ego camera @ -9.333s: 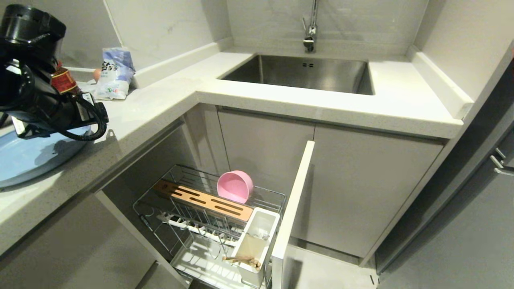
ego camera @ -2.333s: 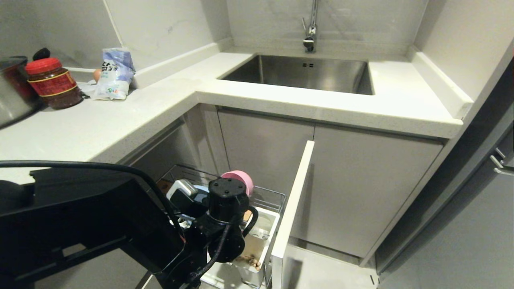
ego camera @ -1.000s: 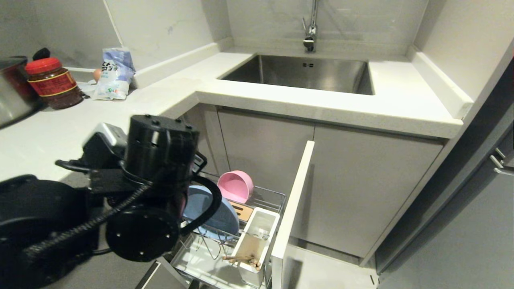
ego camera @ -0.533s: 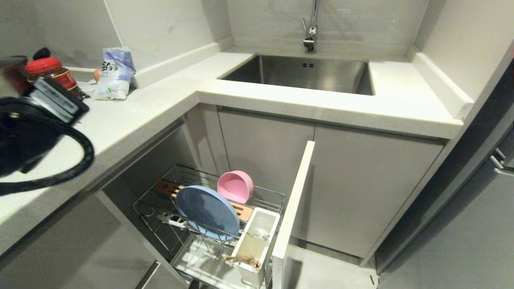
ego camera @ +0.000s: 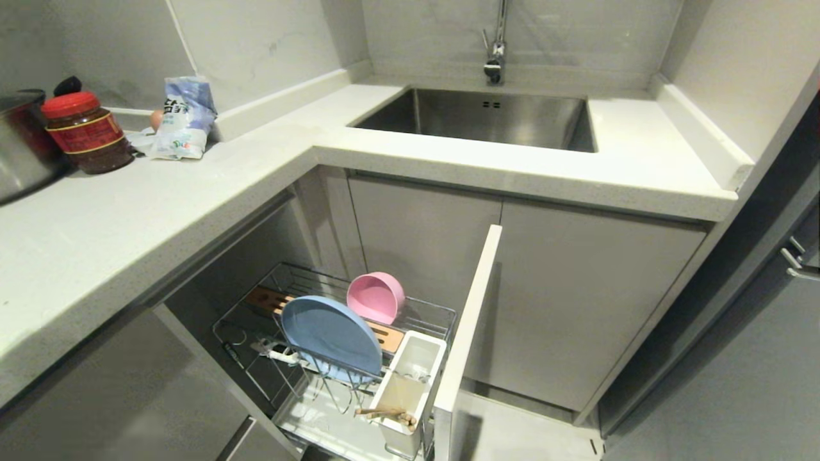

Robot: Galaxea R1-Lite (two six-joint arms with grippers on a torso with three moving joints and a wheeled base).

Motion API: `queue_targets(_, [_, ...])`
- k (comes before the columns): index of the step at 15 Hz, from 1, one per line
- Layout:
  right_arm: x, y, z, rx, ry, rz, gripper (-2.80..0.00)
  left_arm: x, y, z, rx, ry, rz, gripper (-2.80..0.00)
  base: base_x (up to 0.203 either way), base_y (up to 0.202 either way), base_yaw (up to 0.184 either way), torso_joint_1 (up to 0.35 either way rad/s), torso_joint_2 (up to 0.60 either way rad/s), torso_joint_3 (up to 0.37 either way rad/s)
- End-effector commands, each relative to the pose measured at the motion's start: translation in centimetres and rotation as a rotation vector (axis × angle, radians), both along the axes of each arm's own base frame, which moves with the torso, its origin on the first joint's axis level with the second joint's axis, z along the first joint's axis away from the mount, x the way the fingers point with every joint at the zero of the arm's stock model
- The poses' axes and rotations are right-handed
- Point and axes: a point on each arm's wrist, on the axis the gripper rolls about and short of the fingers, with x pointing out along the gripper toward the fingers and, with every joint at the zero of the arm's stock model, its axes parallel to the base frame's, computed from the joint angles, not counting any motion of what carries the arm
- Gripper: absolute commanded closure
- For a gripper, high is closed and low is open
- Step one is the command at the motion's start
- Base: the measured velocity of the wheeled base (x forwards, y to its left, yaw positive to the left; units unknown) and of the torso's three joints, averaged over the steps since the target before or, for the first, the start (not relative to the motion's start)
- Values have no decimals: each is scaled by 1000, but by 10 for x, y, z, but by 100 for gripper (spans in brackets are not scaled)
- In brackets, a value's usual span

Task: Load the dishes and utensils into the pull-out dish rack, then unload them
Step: Take the plate out of the cupboard

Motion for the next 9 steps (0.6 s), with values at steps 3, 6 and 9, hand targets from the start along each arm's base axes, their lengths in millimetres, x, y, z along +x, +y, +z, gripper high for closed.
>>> queue_targets(3, [2,0,-7,0,25,1,0,-40,-5,-116,235,59,-20,0,0,0,0,0,0,0])
queue_targets(6, [2,0,-7,0,25,1,0,-26,-7,-175,314,110,-59,0,0,0,0,0,0,0])
queue_targets(9, [2,0,-7,0,25,1,0,-7,-8,-216,344,149,-75,0,0,0,0,0,0,0])
